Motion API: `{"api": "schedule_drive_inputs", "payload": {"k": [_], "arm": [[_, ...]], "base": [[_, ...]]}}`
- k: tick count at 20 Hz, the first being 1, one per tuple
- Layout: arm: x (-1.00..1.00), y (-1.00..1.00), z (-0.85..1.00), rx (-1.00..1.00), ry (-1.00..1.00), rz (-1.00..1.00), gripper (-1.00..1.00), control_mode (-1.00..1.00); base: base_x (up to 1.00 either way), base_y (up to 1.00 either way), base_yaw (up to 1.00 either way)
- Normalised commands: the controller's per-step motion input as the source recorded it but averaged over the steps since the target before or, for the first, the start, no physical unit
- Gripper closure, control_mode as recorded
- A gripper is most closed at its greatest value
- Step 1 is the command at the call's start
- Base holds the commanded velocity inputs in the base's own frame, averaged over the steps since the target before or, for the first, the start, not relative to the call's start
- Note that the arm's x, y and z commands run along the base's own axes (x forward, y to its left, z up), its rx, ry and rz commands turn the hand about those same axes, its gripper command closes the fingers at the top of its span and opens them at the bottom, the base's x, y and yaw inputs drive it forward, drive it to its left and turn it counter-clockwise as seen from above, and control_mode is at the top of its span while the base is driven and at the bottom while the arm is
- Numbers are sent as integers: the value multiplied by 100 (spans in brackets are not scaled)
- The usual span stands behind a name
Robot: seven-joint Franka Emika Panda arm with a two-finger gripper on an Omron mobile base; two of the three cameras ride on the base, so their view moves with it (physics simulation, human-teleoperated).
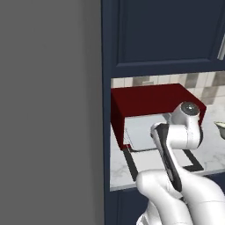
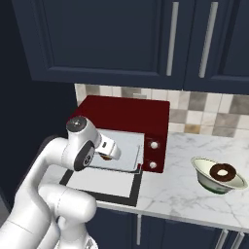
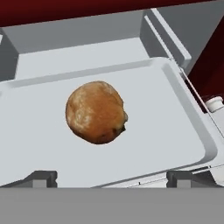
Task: Pick up the heated bread from the toaster oven and place it in the bowl. Then move the bread bowl to the dining counter.
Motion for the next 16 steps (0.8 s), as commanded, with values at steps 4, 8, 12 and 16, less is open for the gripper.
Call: {"api": "schedule_drive_inputs", "payload": {"k": [4, 8, 12, 16], "arm": [[6, 6, -2, 0, 0, 8, -100, -100], [34, 16, -19, 0, 0, 9, -100, -100], [28, 3, -30, 0, 2, 9, -100, -100], [22, 0, -22, -5, 0, 0, -100, -100]], "base": [[0, 0, 0], [0, 0, 0], [0, 0, 0], [0, 0, 0]]}}
